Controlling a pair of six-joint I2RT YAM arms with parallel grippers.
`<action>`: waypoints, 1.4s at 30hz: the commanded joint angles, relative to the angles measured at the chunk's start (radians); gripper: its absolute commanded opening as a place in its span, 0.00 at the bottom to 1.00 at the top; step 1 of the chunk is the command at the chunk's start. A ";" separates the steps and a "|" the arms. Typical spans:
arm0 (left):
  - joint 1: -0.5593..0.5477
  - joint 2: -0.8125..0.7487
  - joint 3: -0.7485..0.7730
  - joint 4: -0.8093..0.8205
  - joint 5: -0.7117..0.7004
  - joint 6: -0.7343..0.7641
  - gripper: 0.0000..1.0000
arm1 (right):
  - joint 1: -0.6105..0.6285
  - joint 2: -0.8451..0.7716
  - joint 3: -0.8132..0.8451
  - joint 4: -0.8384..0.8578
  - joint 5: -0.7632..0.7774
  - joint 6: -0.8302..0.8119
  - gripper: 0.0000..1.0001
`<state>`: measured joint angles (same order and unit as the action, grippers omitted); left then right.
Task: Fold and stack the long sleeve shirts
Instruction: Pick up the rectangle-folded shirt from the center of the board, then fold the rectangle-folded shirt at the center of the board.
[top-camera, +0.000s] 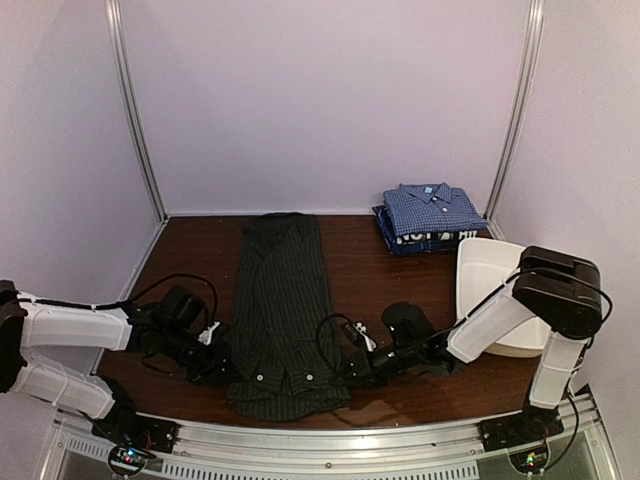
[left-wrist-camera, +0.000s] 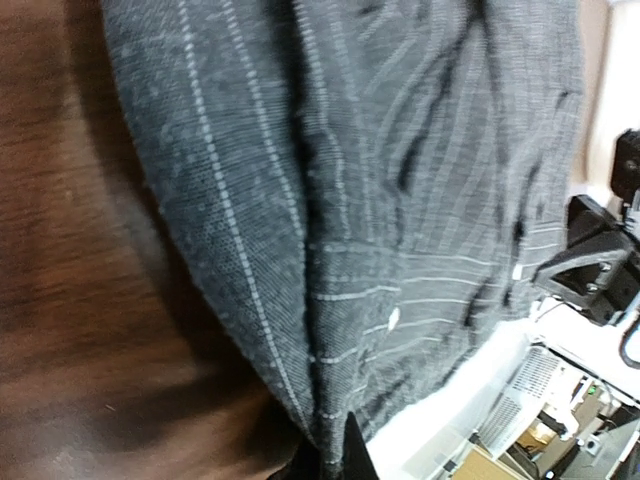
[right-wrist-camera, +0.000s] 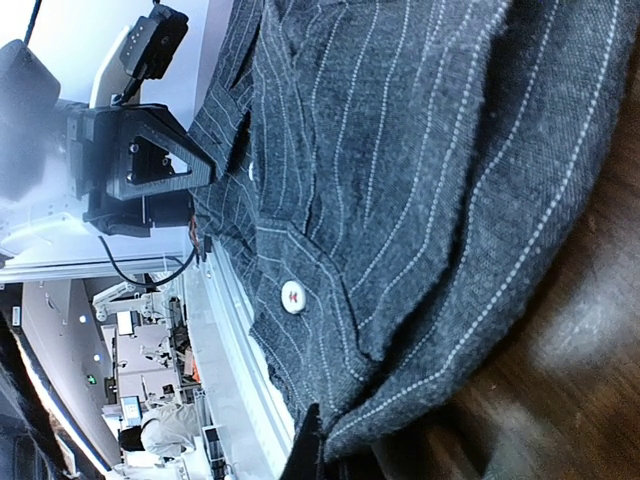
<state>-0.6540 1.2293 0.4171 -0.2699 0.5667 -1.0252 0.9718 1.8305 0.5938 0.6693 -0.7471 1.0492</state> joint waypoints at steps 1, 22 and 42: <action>0.038 -0.060 0.033 0.025 0.075 -0.046 0.00 | -0.015 -0.045 0.029 0.065 -0.041 0.040 0.01; 0.368 0.080 0.155 0.374 0.227 -0.213 0.00 | -0.187 0.154 0.321 0.321 -0.056 0.240 0.00; 0.439 0.484 0.324 0.626 0.208 -0.243 0.00 | -0.307 0.446 0.573 0.369 0.000 0.291 0.00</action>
<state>-0.2234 1.7123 0.7124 0.2668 0.7792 -1.2510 0.6704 2.2654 1.1221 1.0069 -0.7631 1.3373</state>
